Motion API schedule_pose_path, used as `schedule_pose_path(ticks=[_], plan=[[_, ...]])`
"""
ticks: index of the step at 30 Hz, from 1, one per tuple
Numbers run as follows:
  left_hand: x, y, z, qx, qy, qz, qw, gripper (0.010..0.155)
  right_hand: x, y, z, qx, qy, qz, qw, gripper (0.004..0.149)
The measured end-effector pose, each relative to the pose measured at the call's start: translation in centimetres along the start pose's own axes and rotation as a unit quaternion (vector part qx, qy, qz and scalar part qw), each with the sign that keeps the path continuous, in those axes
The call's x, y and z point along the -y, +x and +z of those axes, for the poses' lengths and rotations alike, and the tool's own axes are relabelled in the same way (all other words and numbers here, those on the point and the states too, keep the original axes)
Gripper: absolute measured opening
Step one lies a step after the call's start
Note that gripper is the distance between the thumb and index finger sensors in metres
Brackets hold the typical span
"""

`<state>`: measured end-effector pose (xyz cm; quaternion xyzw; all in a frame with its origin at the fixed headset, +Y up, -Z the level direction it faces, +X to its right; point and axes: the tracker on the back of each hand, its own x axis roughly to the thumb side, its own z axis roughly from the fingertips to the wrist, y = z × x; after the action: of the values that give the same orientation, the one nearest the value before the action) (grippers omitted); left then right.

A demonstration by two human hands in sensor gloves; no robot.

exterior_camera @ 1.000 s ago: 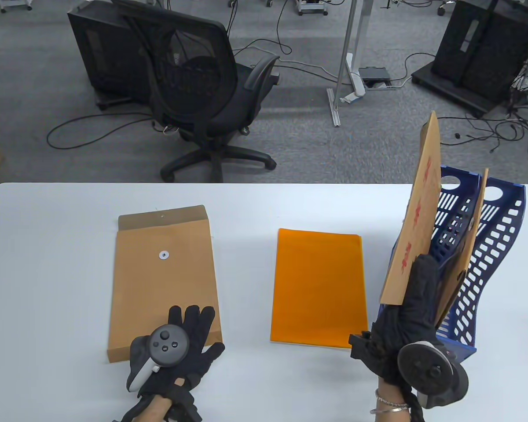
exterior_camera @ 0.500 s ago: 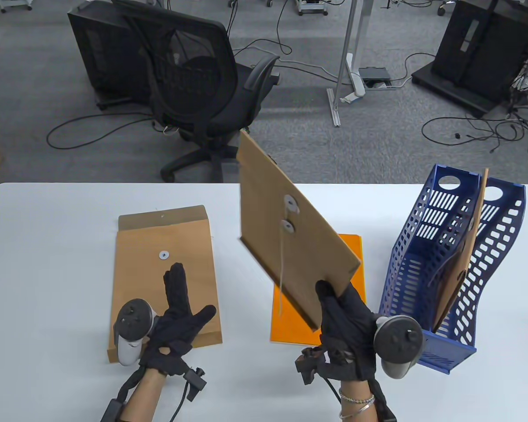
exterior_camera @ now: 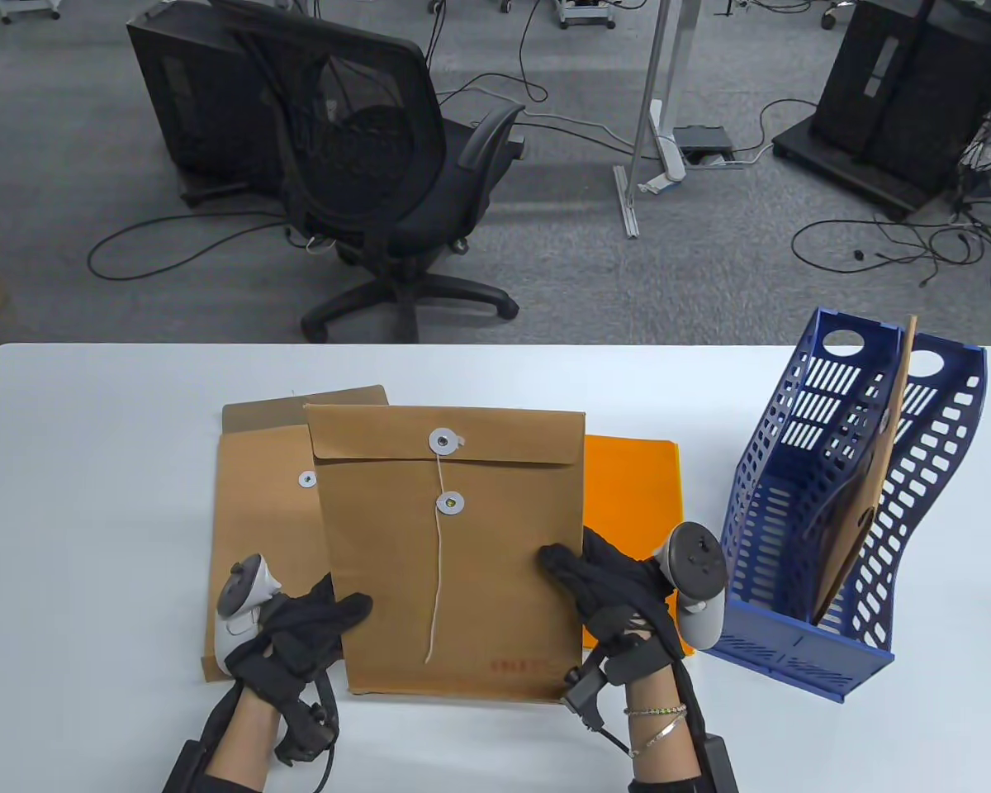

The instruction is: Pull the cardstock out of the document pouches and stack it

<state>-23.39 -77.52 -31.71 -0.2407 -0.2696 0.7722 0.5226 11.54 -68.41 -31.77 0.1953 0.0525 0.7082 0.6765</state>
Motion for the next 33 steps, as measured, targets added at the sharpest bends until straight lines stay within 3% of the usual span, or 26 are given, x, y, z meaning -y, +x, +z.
schedule_pose_path(ticks=[2, 5, 8, 9, 12, 13, 15, 17, 18, 20, 23, 25, 30, 32, 33], plan=[[0.1, 0.2, 0.0, 0.01, 0.016, -0.002, 1.0, 0.049, 0.0, -0.4, 0.2, -0.011, -0.023, -0.005, 1.0, 0.056], [-0.1, 0.4, 0.3, 0.031, 0.062, -0.032, 0.997, 0.048, -0.6, -0.1, 0.6, -0.002, -0.042, -0.025, 0.999, 0.084], [0.1, 0.6, 0.3, 0.039, 0.087, -0.042, 0.995, 0.048, -1.8, 1.5, 1.1, 0.029, -0.072, 0.094, 0.993, 0.083], [0.2, 0.7, 0.3, 0.045, 0.097, -0.051, 0.993, 0.048, -2.9, 2.4, 1.2, 0.042, -0.076, 0.185, 0.979, 0.08], [0.7, 1.1, 0.3, 0.059, 0.103, -0.06, 0.991, 0.048, -6.7, 4.0, 1.2, 0.06, -0.085, 0.409, 0.907, 0.07], [0.9, 1.2, 0.4, 0.067, 0.103, -0.061, 0.991, 0.048, -8.6, 4.4, 1.1, 0.048, -0.109, 0.491, 0.863, 0.071], [1.3, 1.2, 0.4, 0.072, 0.102, -0.059, 0.99, 0.048, -11.1, 4.8, 0.5, 0.037, -0.119, 0.6, 0.79, 0.078], [1.4, 1.2, 0.4, 0.074, 0.102, -0.059, 0.99, 0.048, -12.6, 5.0, -0.2, 0.02, -0.119, 0.653, 0.748, 0.08], [1.5, 1.2, 0.3, 0.075, 0.095, -0.056, 0.991, 0.048, -13.3, 5.1, -0.6, 0.009, -0.121, 0.662, 0.74, 0.082], [1.7, 1.3, 0.2, 0.082, 0.083, -0.052, 0.992, 0.048, -14.5, 5.2, -1.3, 0.003, -0.141, 0.652, 0.745, 0.083], [2.0, 1.2, 0.0, 0.085, 0.076, -0.029, 0.993, 0.048, -15.1, 5.3, -1.8, 0.029, -0.187, 0.663, 0.724, 0.072], [1.9, 1.0, 0.0, 0.084, 0.077, -0.025, 0.993, 0.048, -15.5, 5.5, -1.9, 0.044, -0.208, 0.659, 0.721, 0.063], [2.1, 1.1, 0.1, 0.076, 0.074, -0.05, 0.993, 0.048, -15.3, 5.6, -2.3, 0.076, -0.261, 0.704, 0.656, 0.038], [1.9, 1.1, 0.1, 0.072, 0.079, -0.054, 0.993, 0.048, -14.6, 5.6, -2.3, 0.083, -0.247, 0.685, 0.68, 0.037], [2.0, 1.2, 0.1, 0.067, 0.088, -0.058, 0.992, 0.049, -14.2, 5.7, -2.2, 0.084, -0.226, 0.659, 0.712, 0.037]])
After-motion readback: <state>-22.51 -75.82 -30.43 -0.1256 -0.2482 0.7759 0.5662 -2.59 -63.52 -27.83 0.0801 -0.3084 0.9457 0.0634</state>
